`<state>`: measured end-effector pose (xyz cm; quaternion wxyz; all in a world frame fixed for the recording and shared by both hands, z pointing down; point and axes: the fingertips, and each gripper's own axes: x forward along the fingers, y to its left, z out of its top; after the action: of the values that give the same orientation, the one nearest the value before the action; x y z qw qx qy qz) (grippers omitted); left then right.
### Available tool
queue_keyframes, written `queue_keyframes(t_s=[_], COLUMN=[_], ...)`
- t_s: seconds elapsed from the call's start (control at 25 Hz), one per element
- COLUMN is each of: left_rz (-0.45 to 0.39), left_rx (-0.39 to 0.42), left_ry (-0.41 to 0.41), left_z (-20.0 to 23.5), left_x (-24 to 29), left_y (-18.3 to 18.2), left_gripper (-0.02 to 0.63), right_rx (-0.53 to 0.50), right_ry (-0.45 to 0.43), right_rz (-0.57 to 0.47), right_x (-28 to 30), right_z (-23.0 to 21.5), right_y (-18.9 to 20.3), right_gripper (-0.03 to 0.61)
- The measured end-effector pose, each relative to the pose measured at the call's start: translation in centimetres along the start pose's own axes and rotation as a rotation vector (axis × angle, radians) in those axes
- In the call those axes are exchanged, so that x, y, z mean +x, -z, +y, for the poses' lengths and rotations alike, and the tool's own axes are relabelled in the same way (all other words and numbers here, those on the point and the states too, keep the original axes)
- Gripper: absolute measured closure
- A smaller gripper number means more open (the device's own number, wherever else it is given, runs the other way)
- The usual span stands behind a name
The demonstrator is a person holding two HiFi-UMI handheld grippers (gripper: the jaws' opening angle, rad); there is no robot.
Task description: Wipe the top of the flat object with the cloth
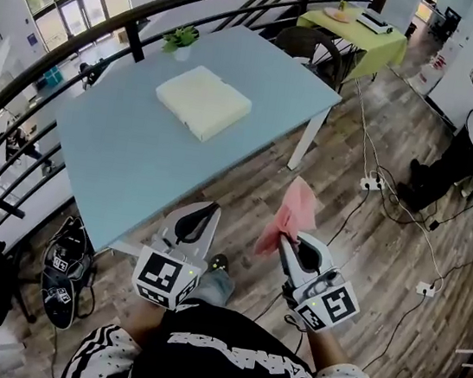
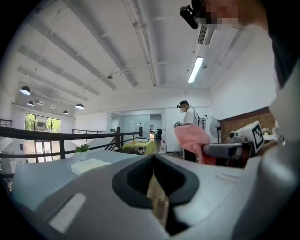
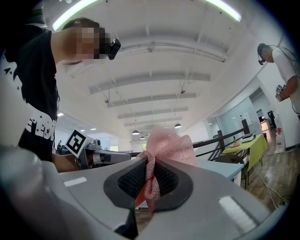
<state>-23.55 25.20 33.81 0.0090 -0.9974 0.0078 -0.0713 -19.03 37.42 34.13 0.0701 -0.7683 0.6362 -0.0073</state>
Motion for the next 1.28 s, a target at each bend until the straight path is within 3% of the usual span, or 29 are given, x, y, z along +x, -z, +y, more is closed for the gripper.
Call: queue_keyframes(t_s=[0.72, 1.28], left_rz=[0.006, -0.022], left_rx=[-0.024, -0.055], left_ry=[-0.011, -0.047], left_z=[10.7, 20.7], left_x=[10.3, 13.9], left_y=[-0.9, -1.0], left_gripper=[0.614, 0.614], right_rx=[-0.004, -0.055], right_ry=[-0.036, -0.077], right_rz=[0.065, 0.077], right_x=[12.8, 23.8], right_z=[-7.3, -9.1], right_y=[0.0, -0.7], right_gripper=[0.557, 0.555])
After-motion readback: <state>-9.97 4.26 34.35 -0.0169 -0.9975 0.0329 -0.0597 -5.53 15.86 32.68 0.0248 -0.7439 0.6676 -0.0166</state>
